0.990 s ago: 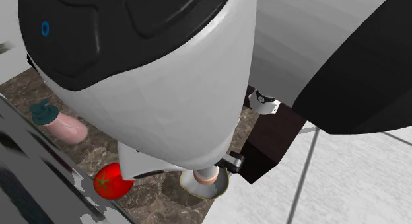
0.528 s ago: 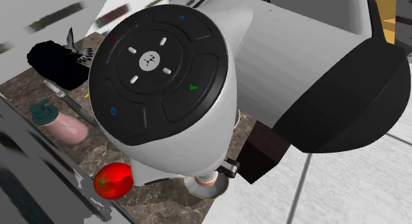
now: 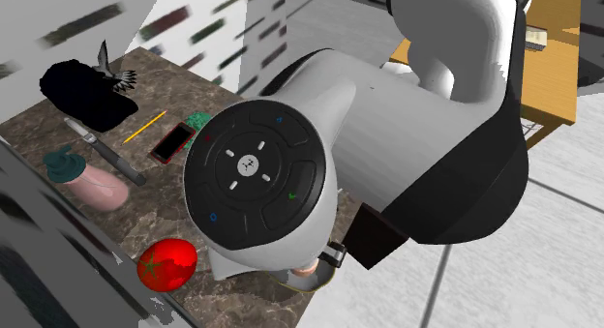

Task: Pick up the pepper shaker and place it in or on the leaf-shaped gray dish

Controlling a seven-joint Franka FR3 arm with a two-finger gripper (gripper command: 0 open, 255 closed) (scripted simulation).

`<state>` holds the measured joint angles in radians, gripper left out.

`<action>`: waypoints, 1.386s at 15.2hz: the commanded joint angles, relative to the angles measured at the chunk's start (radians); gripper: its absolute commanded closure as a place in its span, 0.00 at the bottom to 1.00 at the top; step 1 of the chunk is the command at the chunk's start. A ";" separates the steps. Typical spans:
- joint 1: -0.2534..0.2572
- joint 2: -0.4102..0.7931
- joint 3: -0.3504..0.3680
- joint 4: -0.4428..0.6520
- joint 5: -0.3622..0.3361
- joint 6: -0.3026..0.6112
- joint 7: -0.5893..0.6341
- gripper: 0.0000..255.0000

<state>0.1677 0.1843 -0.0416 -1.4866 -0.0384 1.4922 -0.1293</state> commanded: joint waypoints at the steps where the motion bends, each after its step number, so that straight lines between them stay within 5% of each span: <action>1: -0.001 -0.004 0.000 -0.031 0.000 0.028 0.000 1.00; 9: -0.001 -0.005 0.000 -0.043 0.000 0.038 0.000 1.00; 10: -0.001 -0.005 0.000 -0.043 0.000 0.038 0.000 0.00; 15: -0.001 -0.005 0.000 -0.043 0.000 0.038 0.000 0.00; 19: 0.000 0.055 0.001 0.167 0.002 -0.111 -0.003 0.00; 21: 0.000 0.055 0.000 0.166 0.002 -0.111 -0.003 0.00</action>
<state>0.1677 0.2361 -0.0414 -1.3323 -0.0366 1.3912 -0.1323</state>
